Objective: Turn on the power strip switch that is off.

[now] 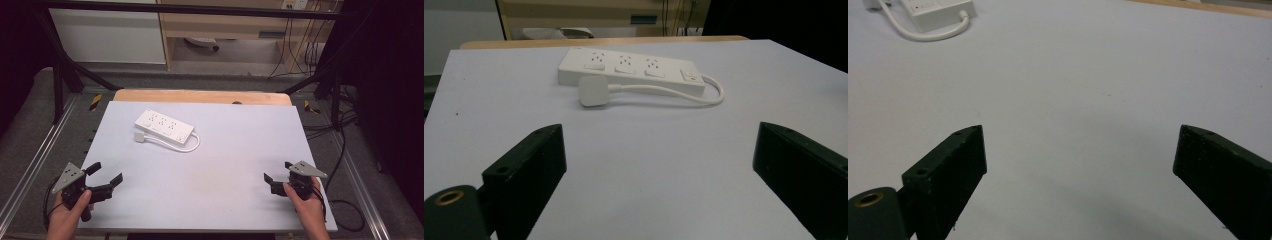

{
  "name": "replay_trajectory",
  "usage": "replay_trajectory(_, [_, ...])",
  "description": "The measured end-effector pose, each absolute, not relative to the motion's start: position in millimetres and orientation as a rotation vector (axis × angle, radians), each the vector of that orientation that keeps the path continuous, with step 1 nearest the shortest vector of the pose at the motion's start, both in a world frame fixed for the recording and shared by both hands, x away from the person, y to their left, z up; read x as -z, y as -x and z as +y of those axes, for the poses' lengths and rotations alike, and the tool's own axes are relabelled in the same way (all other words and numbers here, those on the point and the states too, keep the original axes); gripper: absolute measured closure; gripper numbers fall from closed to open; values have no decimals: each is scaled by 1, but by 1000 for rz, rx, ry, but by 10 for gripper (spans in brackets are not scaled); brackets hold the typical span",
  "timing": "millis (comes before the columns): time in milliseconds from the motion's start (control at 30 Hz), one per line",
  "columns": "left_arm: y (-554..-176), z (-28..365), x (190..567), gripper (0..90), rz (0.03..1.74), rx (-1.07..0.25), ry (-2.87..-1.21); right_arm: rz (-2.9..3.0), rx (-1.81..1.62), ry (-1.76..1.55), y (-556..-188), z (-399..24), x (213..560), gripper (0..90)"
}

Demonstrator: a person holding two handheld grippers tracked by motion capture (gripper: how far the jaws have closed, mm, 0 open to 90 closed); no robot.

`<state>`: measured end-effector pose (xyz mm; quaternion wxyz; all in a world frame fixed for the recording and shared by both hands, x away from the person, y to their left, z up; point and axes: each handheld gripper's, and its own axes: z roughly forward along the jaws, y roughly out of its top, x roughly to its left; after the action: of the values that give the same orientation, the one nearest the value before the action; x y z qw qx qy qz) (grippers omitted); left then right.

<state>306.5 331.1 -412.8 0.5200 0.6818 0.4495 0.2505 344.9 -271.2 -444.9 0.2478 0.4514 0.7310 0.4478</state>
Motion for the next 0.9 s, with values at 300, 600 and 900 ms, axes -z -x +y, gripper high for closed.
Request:
replay_trajectory(300, [-307, 332, 413, 69, 1088, -595, -1628, 2012, -1212, -1222, -346, -267, 446, 48])
replay_trajectory(600, [-306, 328, 412, 69, 1086, -585, -1619, 2018, -1209, -1208, -344, -262, 445, 42])
replay_trajectory(900, [-312, 319, 401, 66, 1069, -576, -1610, 2034, -1193, -1176, -342, -256, 444, 35])
